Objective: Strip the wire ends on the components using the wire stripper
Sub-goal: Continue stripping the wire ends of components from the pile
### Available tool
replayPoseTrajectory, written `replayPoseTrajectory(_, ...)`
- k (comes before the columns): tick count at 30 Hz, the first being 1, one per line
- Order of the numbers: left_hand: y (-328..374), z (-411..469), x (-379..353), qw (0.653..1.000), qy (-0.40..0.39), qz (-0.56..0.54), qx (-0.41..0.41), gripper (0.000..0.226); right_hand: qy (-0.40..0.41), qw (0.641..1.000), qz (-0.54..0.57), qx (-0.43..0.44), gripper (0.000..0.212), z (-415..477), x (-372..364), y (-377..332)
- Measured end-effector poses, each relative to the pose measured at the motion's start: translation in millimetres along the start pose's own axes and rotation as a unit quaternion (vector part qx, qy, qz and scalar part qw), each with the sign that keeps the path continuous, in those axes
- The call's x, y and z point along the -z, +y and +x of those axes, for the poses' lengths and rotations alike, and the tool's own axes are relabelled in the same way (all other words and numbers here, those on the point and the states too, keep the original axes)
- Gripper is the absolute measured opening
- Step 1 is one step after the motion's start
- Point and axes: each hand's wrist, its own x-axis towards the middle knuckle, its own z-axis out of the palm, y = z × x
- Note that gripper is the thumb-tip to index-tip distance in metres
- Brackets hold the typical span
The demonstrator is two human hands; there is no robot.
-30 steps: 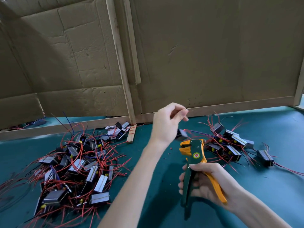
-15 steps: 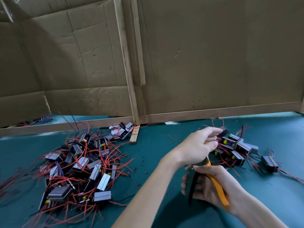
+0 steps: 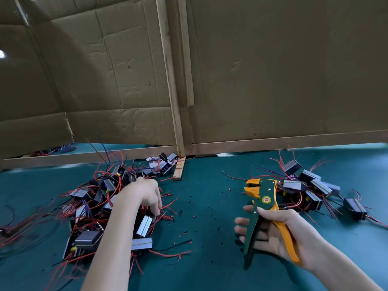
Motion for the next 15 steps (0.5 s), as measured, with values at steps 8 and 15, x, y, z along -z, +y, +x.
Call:
replayPoseTrajectory(8,-6.3,4.0,3.5,0.984,0.105,-0.112,-0.094,0.009,0.028,0.997,0.036,0.061,0.042,-2.0,2.1,-7.2)
replayPoseTrajectory(15,9.2,-21.9,25.8,0.815,0.300,-0.395,-0.299,0.007,0.041,0.985,0.097,0.138,0.032,-1.7,5.0,-11.4)
